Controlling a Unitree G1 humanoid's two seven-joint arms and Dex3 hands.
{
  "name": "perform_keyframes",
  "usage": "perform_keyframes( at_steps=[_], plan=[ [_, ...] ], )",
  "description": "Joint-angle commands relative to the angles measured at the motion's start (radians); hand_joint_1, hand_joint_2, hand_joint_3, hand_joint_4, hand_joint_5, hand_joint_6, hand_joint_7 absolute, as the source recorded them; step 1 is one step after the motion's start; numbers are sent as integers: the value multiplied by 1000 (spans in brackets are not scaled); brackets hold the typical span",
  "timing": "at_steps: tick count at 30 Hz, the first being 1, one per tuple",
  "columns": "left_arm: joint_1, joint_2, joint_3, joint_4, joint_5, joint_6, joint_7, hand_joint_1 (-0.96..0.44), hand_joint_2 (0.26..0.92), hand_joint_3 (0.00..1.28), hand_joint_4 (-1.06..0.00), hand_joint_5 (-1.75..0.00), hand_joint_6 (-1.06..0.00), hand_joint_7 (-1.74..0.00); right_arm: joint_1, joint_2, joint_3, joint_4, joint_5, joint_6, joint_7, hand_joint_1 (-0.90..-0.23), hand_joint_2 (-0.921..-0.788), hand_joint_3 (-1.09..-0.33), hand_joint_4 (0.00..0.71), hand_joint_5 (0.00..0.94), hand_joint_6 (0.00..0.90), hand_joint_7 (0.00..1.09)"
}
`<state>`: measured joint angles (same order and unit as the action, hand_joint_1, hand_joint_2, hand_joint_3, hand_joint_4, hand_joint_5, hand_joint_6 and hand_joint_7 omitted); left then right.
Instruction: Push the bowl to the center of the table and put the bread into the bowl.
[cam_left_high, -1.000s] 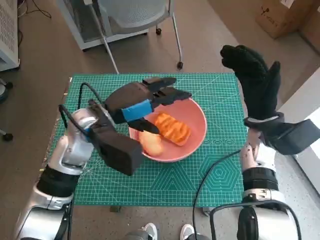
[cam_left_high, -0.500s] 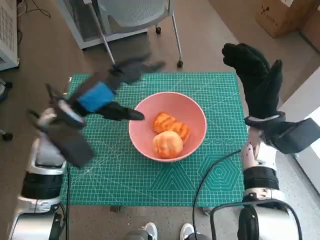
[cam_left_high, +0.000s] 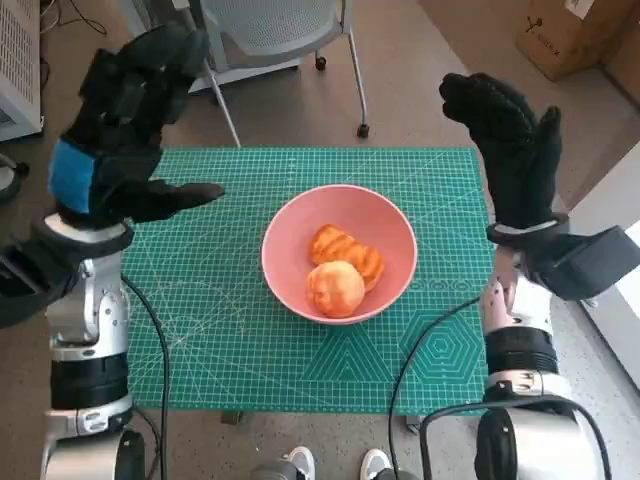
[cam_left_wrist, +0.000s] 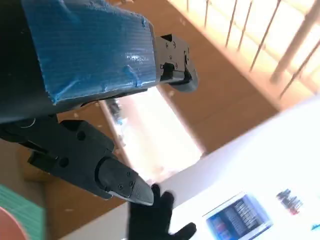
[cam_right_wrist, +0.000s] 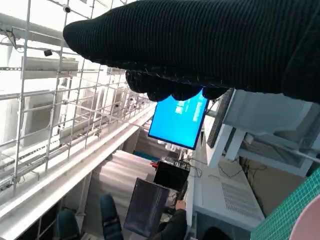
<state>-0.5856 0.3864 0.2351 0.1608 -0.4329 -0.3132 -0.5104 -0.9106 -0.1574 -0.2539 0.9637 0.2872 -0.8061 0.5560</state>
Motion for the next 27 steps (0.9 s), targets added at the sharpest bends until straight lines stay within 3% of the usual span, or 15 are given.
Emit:
perform_keyframes(
  at_steps=[1,13,27],
  plan=[
    [21,-1,20,-21,-17,17,-6,-452,840,18,-186,-9,-94,-616,7,-4,9,-5,-9,18,-3,-562,-921,-593,366,1,522,10],
    [71,-32,-2,-130,94,24,115,-441,871,22,-155,0,-74,-571,10,-4,20,-26,-8,29,-4,-563,-921,-595,363,0,521,8],
    [63,-46,-21,-124,126,33,121,-413,896,16,-153,0,-4,-671,5,-11,19,-19,-7,33,-7,-563,-921,-592,363,0,519,5]
  ],
)
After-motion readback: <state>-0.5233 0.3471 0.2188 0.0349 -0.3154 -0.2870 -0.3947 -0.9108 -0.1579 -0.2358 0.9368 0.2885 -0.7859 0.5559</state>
